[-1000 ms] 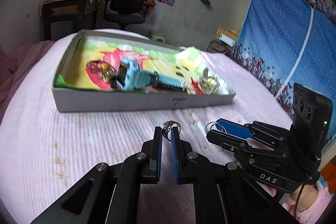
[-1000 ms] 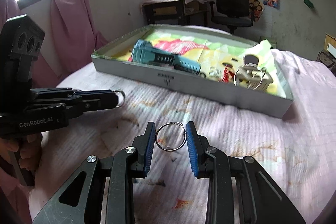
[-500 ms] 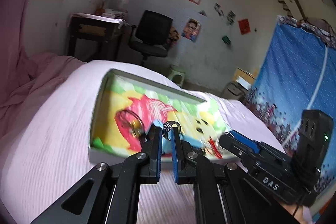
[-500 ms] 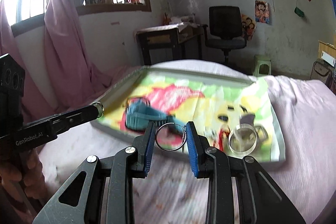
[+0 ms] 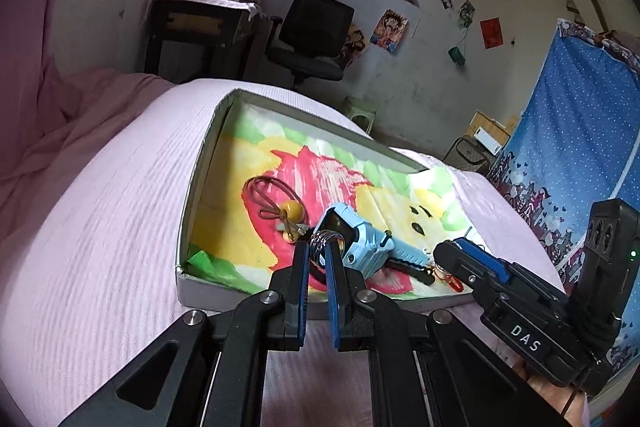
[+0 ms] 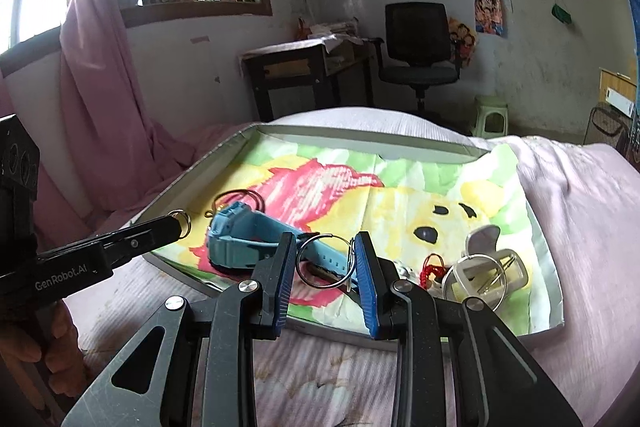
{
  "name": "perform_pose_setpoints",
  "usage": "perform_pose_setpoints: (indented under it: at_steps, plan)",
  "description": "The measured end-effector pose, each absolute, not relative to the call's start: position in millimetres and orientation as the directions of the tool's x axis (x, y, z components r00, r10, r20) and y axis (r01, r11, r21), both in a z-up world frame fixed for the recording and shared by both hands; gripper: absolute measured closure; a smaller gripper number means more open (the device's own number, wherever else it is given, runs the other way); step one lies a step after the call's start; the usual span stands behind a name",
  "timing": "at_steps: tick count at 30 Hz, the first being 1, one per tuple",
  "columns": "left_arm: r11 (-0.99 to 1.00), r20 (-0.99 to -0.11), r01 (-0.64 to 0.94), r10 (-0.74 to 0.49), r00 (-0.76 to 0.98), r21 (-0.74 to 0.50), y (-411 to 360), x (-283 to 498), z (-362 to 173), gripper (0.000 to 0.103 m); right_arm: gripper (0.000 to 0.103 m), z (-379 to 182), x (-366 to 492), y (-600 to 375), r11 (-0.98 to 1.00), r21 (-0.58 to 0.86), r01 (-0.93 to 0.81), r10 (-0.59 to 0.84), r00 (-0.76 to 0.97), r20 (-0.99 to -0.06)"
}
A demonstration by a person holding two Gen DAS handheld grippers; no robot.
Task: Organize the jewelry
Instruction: 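Carry both rings into the white box and open both tools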
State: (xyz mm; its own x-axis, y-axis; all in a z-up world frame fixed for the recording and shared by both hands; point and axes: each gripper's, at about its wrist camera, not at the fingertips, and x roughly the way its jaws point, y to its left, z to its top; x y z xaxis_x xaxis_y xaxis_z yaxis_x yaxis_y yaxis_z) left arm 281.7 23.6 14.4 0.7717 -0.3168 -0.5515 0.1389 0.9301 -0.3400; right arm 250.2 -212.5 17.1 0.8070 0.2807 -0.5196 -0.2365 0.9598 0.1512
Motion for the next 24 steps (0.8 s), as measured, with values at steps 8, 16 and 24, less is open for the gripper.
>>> perform_pose_setpoints:
  at_steps: [8,16,24]
  plan:
    - [0.94,-0.57,0.133,-0.298,0.766,-0.313,20,282,13,0.094,0.076,-4,263,-211,0.966,0.153,-0.209,0.258,0.754,-0.604]
    - [0.939,-0.57,0.14,-0.305,0.763,-0.314,20,282,13,0.093,0.076,-8,266,-216,0.964,0.175,-0.199,0.264,0.743,-0.614]
    - [0.936,-0.549,0.176,-0.324,0.77,-0.306,16,274,17,0.072,0.061,-7,261,-222,0.965,0.181,-0.187,0.259,0.753,-0.604]
